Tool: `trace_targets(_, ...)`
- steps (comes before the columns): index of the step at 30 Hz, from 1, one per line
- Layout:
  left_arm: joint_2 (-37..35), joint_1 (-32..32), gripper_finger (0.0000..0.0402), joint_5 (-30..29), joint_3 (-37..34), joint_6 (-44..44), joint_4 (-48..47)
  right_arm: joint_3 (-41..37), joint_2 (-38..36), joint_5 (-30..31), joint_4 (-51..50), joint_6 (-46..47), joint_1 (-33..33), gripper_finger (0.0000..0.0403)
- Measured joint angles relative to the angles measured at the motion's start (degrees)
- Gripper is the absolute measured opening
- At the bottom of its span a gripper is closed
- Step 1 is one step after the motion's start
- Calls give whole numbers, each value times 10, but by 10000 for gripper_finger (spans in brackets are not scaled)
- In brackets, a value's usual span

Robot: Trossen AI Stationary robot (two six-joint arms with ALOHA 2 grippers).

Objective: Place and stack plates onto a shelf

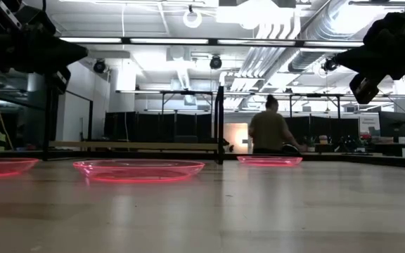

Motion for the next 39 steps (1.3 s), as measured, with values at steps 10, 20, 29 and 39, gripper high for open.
trace_targets(10,0,0,1,0,0,0,0,0,0,0,0,0,0,0)
trace_targets(20,0,0,1,0,0,0,0,0,0,0,0,0,0,0)
trace_targets(29,0,0,1,0,0,0,0,0,0,0,0,0,0,0)
trace_targets(39,0,0,1,0,0,0,0,0,0,26,31,74,0,0)
